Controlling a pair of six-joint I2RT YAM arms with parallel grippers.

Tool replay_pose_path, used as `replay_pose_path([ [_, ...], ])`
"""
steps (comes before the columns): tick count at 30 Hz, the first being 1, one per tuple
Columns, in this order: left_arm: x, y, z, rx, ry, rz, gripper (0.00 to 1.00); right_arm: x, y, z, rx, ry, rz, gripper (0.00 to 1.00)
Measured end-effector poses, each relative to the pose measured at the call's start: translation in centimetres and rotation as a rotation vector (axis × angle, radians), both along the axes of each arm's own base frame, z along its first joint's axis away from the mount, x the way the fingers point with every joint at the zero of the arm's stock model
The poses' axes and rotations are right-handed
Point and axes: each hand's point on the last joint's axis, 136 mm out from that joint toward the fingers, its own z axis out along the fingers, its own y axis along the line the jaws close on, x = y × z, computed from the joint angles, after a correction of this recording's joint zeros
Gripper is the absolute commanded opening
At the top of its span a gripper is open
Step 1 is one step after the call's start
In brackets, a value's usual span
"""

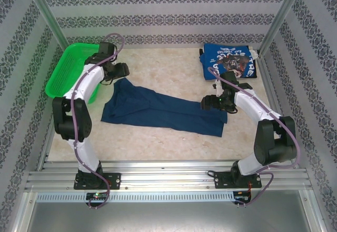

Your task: Fold and stack the t-shirts

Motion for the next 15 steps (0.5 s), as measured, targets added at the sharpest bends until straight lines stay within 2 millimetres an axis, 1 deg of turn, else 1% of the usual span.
replay_pose_path([
  [1, -0.7, -0.5, 0.0, -0.017, 0.009, -0.015, 0.66, 0.0, 0.1, 0.0, 0.004, 0.000, 0.002, 0.94],
  [3, -2.3, -1.3, -1.1, -0.054, 0.052, -0.040, 0.65, 0.1, 0.3, 0.2, 0.015, -0.004, 0.005, 0.95],
  [6, -5.0, -2.1, -4.5, -0.098, 0.163, -0.061, 0.63, 0.2, 0.6, 0.8, 0.035, -0.023, 0.012, 0.96],
  [7, -6.2, -2.3, -5.9, -0.108, 0.211, -0.067, 0.63, 0.3, 0.7, 1.2, 0.043, -0.038, 0.015, 0.96],
  [10, -8.7, -2.5, -8.6, -0.120, 0.299, -0.073, 0.62, 0.6, 1.1, 2.9, 0.066, -0.092, 0.027, 0.96],
  [12, -9.6, -2.7, -9.4, -0.125, 0.328, -0.078, 0.62, 1.0, 1.3, 4.0, 0.075, -0.122, 0.035, 0.96],
  [15, -9.6, -2.9, -9.5, -0.132, 0.326, -0.082, 0.62, 1.4, 1.8, 4.9, 0.085, -0.149, 0.056, 0.96],
])
